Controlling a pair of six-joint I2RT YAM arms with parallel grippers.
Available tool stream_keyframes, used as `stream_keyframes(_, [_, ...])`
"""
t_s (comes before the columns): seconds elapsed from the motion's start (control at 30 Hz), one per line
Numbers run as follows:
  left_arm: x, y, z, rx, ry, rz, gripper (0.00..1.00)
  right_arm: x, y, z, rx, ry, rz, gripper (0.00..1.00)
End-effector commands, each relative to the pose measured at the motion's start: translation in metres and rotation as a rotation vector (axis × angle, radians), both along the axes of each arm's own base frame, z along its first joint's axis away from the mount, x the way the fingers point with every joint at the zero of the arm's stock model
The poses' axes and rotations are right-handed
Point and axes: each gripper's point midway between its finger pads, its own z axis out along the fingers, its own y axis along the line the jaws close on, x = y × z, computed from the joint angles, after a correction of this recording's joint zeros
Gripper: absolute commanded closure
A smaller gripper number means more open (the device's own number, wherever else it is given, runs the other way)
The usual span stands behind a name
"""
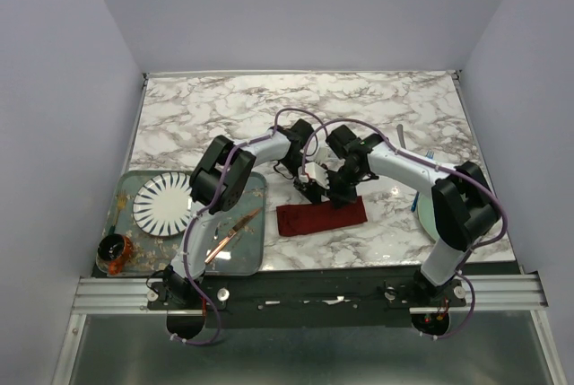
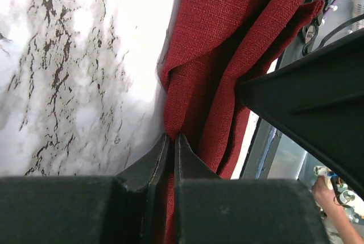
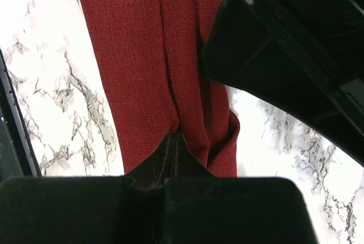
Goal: Fold the napkin into a case and place the utensils inside
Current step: Smooth out the smaller rectangle-folded napkin at the center of the board.
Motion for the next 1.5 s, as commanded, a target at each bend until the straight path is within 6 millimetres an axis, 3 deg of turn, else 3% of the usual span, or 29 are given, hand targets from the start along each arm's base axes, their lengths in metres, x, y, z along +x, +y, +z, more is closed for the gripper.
stream_keyframes(0.0, [-0.002, 0.002, -0.01, 0.02, 0.005, -0.023, 0.88, 0.012, 0.001, 0.0, 0.001, -0.03, -0.022, 0.99])
stream_keyframes(0.33, [-0.003, 0.005, -0.011, 0.032, 0.004, -0.039, 0.87, 0.018, -0.007, -0.034, -0.087, -0.001, -0.063, 0.99])
stream_keyframes(0.57, [0.02, 0.013, 0.003, 0.019, -0.023, 0.031, 0.7, 0.011, -0.013, -0.044, -0.116, 0.023, -0.067, 0.99])
stream_keyframes(0.7, [0.055, 0.029, 0.022, 0.013, -0.078, 0.122, 0.61, 0.006, -0.018, -0.048, -0.13, 0.037, -0.074, 0.99])
stream_keyframes(0.83, [0.09, 0.068, 0.04, 0.02, -0.13, 0.242, 0.6, 0.003, -0.022, -0.049, -0.132, 0.062, -0.112, 0.99])
stream_keyframes(0.93, [0.1, 0.094, 0.058, 0.014, -0.169, 0.305, 0.59, 0.001, -0.026, -0.049, -0.135, 0.092, -0.155, 0.99])
stream_keyframes(0.97, [0.109, 0.11, 0.074, 0.015, -0.22, 0.349, 0.58, 0.001, -0.028, -0.049, -0.138, 0.102, -0.172, 0.99])
stream_keyframes(1.03, [0.107, 0.128, 0.08, 0.019, -0.262, 0.383, 0.57, 0.003, -0.032, -0.05, -0.147, 0.134, -0.231, 0.99])
stream_keyframes(1.07, [0.108, 0.139, 0.1, 0.004, -0.316, 0.413, 0.56, 0.005, -0.032, -0.05, -0.145, 0.145, -0.251, 0.99])
stream_keyframes(1.1, [0.1, 0.147, 0.097, 0.017, -0.311, 0.425, 0.56, 0.004, -0.035, -0.052, -0.158, 0.174, -0.274, 0.99])
stream_keyframes(1.17, [0.091, 0.154, 0.12, -0.018, -0.369, 0.431, 0.56, 0.007, -0.039, -0.051, -0.163, 0.231, -0.358, 0.99])
stream_keyframes(1.23, [0.072, 0.155, 0.125, -0.054, -0.357, 0.416, 0.56, 0.01, -0.046, -0.051, -0.182, 0.286, -0.437, 0.99])
stream_keyframes(1.27, [0.066, 0.153, 0.139, -0.089, -0.389, 0.41, 0.56, 0.011, -0.047, -0.051, -0.18, 0.304, -0.455, 0.99])
stream_keyframes(1.3, [0.052, 0.147, 0.137, -0.107, -0.333, 0.416, 0.56, 0.011, -0.047, -0.05, -0.181, 0.315, -0.47, 0.99])
stream_keyframes(1.37, [0.044, 0.135, 0.146, -0.152, -0.355, 0.416, 0.55, 0.01, -0.048, -0.051, -0.188, 0.343, -0.511, 0.99])
stream_keyframes(1.4, [0.034, 0.129, 0.139, -0.149, -0.299, 0.432, 0.55, 0.008, -0.048, -0.05, -0.193, 0.362, -0.523, 0.99])
stream_keyframes(1.47, [0.022, 0.103, 0.141, -0.197, -0.286, 0.392, 0.54, 0.011, -0.045, -0.051, -0.192, 0.394, -0.553, 0.99])
